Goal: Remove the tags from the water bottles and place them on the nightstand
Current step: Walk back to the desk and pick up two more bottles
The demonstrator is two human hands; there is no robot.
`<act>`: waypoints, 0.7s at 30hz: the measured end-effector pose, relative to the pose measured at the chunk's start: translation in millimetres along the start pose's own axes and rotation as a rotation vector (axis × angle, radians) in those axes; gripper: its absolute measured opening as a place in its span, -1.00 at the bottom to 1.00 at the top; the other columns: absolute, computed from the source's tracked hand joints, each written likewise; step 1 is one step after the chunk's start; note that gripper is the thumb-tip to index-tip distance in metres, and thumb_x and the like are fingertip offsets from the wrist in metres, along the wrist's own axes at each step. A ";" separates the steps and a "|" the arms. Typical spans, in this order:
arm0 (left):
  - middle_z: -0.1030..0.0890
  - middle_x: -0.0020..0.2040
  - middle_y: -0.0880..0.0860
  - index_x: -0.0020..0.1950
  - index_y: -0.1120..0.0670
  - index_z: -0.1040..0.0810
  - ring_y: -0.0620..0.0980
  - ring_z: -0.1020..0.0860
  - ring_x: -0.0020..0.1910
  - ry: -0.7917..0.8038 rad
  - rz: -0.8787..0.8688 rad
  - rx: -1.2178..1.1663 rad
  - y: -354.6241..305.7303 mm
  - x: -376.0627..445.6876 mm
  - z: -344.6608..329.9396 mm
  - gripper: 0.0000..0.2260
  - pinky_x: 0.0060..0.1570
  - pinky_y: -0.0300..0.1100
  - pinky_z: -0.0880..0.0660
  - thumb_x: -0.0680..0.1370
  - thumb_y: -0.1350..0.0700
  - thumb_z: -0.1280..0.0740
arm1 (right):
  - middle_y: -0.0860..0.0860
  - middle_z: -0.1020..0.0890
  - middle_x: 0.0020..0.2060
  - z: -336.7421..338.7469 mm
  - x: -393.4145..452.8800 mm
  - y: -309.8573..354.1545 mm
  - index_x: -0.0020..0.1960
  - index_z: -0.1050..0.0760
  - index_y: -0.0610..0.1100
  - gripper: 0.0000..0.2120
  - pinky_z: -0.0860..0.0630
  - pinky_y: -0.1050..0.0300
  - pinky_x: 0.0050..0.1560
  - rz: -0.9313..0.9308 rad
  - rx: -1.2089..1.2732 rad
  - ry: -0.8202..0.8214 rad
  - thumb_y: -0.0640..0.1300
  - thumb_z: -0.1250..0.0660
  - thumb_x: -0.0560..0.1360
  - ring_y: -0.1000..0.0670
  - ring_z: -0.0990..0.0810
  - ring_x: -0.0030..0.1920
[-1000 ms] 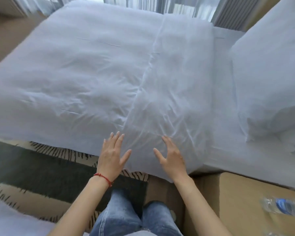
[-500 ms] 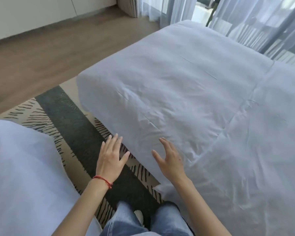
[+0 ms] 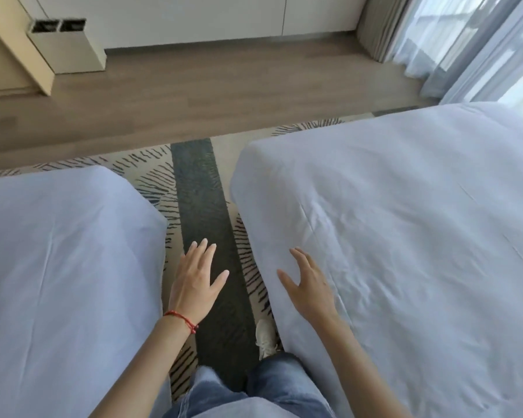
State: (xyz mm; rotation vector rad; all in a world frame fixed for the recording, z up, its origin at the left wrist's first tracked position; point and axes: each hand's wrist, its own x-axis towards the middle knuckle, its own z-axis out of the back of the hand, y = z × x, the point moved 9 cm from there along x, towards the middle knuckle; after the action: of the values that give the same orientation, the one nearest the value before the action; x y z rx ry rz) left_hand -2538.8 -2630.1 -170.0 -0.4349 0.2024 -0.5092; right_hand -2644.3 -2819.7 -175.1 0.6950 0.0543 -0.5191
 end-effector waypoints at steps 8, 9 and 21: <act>-0.27 0.45 0.18 0.41 0.16 -0.28 0.17 -0.19 0.45 -0.082 0.115 0.001 31.0 89.9 26.8 -0.53 0.38 0.07 -0.18 0.53 0.08 -0.27 | 0.05 -0.25 0.46 -7.2 134.0 40.0 0.44 -0.16 0.05 -0.46 -0.30 0.00 0.36 0.139 -0.085 0.133 0.22 -0.12 0.52 0.00 -0.25 0.43; -0.29 0.44 0.18 0.40 0.16 -0.30 0.18 -0.21 0.44 -0.106 0.125 0.008 38.1 100.9 32.1 -0.53 0.37 0.08 -0.18 0.53 0.08 -0.29 | 0.05 -0.26 0.45 -10.0 149.3 45.5 0.43 -0.17 0.05 -0.46 -0.31 0.03 0.34 0.146 -0.094 0.139 0.23 -0.12 0.52 0.00 -0.26 0.42; -0.27 0.45 0.19 0.41 0.17 -0.28 0.18 -0.17 0.46 -0.118 0.226 0.041 191.0 286.2 108.1 -0.50 0.40 0.11 -0.10 0.53 0.02 -0.27 | 0.01 -0.29 0.44 -72.8 358.9 184.8 0.43 -0.21 -0.02 -0.47 -0.36 0.03 0.29 0.204 -0.135 0.163 0.15 -0.17 0.53 -0.02 -0.28 0.41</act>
State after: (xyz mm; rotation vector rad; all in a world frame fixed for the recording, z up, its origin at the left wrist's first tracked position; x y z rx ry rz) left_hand -2180.7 -2588.5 -182.6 -0.3947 0.1252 -0.2649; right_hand -2234.8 -2812.1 -198.7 0.6018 0.1675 -0.2600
